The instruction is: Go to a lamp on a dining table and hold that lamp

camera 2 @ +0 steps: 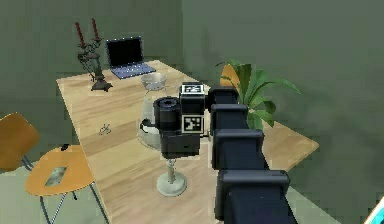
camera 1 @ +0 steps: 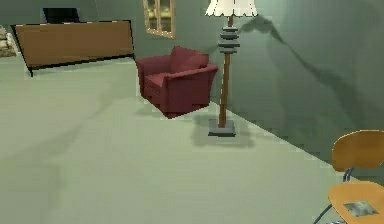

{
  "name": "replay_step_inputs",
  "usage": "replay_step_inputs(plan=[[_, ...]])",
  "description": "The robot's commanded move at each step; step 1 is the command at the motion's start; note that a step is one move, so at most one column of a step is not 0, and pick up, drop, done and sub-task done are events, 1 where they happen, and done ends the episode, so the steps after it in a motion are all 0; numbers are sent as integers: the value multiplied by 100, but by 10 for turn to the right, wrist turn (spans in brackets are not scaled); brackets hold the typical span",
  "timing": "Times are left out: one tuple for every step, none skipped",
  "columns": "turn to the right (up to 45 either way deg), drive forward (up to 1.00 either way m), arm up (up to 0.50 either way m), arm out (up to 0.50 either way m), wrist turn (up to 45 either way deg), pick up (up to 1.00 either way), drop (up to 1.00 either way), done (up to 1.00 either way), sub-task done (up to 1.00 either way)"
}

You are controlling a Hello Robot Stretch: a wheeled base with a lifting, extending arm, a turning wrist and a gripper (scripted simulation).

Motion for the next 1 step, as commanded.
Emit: replay_step_inputs(plan=[[0,0,0,0,0,100,0,0,0]])
